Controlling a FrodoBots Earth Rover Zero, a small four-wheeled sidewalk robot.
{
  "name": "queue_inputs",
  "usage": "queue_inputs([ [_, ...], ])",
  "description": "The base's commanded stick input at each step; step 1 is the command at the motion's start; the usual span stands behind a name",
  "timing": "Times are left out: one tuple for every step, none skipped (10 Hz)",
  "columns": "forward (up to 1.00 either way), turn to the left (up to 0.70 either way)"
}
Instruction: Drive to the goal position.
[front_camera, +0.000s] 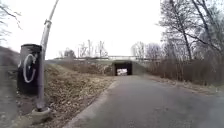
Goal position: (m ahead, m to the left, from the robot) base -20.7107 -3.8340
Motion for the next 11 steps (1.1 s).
queue_inputs([
  [0.00,-0.70],
  [0.00,-0.70],
  [0.00,-0.70],
  [0.00,-0.70],
  [0.00,-0.70],
  [0.00,-0.70],
  [0.00,-0.70],
  [0.00,-0.70],
  [0.00,-0.70],
  [0.00,-0.70],
  [0.00,-0.70],
])
